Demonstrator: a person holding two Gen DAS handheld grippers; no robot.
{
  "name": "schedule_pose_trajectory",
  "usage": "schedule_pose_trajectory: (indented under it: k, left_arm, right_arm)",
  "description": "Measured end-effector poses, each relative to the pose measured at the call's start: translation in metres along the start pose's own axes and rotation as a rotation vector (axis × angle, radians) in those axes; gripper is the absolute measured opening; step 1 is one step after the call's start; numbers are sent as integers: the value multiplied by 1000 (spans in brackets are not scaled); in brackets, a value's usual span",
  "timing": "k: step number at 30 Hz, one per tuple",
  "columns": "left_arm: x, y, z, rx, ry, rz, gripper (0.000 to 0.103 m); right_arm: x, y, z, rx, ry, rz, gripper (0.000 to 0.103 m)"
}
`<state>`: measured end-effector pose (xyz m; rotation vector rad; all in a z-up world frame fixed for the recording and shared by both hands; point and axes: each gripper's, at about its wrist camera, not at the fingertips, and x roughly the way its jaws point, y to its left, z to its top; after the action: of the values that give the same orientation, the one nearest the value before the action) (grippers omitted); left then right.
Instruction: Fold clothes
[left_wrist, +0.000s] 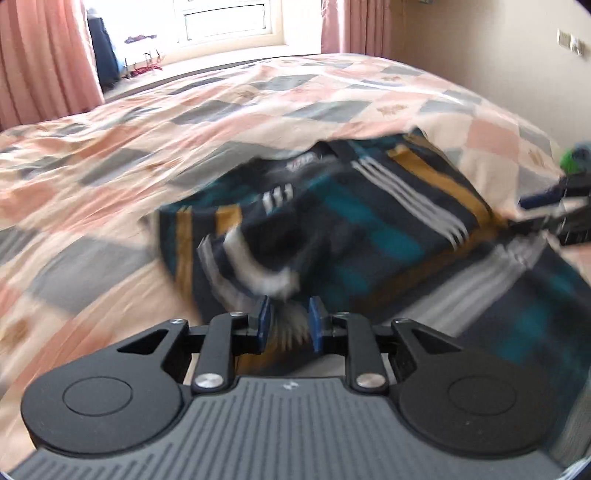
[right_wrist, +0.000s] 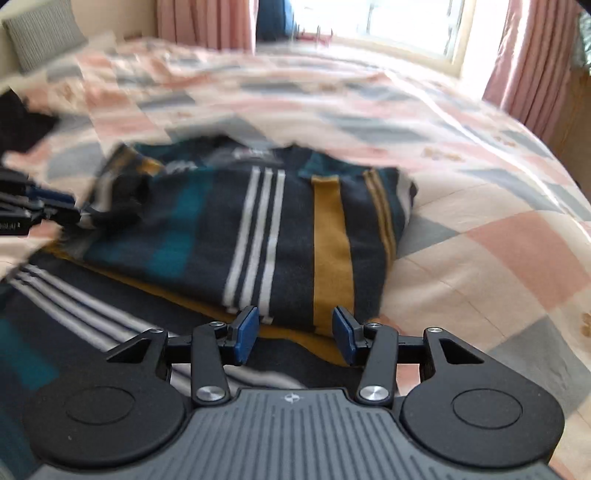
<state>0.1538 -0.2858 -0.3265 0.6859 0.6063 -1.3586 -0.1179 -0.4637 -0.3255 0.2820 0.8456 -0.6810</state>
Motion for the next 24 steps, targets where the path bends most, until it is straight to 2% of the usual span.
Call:
schedule_pose_trajectory:
  k: [3,7,10,12,15,17,19,24]
  left_arm:
    - [-56,-27,-55,47,77,59,19]
    - [-123,-65,-127,79,189,103,19]
    - [-152,-93,-171,187,249,120,20]
    - [-162,-112,-198,352,260,128,22]
    - [-171,-138,-237,624,239,142,26]
    - [-170,-151,-261,823,196,140,31]
    - [-162,-157,-284,1013,138,170,33]
    - [-144,-151,-310,1253,2,205,39]
  right_arm:
    - [-43,0,-41,-68,10,10,47]
    - [-105,-4,-112,-200,82,0,47]
    - [-140,-6,-169,-323,148,6,47]
    - [-155,1,-202,-442,188,13,47]
    - [-173,18,-244,-650,176,38,50]
    - [-180,28,-272,-818,118,22,52]
    - [-180,32,-294,-958,59,-1,53]
    - [-171,38,-313,-1183,-87,-34,60]
